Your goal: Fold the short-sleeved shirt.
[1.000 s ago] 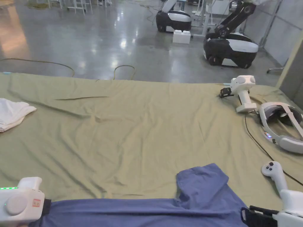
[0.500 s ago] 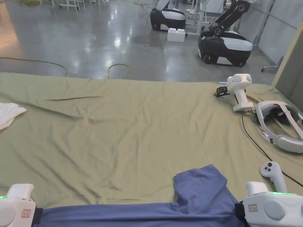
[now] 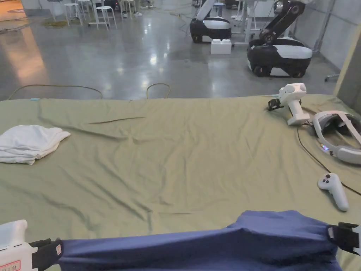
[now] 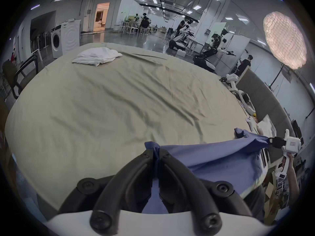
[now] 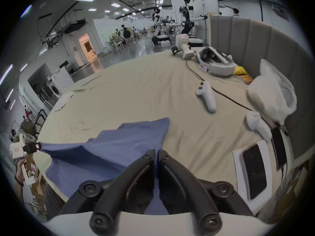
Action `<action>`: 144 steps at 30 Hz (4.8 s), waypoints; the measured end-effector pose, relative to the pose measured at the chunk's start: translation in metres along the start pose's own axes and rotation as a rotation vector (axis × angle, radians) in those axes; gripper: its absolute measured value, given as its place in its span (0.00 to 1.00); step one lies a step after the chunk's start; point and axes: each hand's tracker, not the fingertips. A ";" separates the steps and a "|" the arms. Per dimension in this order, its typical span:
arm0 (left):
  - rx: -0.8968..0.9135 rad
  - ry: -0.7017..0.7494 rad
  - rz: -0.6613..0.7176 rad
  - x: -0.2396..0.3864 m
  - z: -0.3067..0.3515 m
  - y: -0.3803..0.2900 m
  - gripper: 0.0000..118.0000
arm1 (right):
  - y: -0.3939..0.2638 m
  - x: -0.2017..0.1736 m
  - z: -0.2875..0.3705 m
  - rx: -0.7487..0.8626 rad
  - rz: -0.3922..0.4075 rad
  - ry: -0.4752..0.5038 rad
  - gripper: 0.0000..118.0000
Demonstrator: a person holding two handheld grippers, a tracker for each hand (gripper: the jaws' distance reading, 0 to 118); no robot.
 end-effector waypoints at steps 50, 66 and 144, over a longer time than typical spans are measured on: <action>0.907 0.077 -0.347 0.152 0.267 -0.055 0.00 | -0.068 -0.183 0.240 0.843 0.381 0.083 0.00; 0.186 -0.181 0.226 -0.005 0.069 -0.069 0.78 | -0.088 -0.154 0.209 0.629 0.264 0.122 0.00; -0.107 -0.406 0.393 0.016 -0.043 -0.093 0.66 | -0.138 -0.078 0.180 0.372 -0.075 0.149 0.00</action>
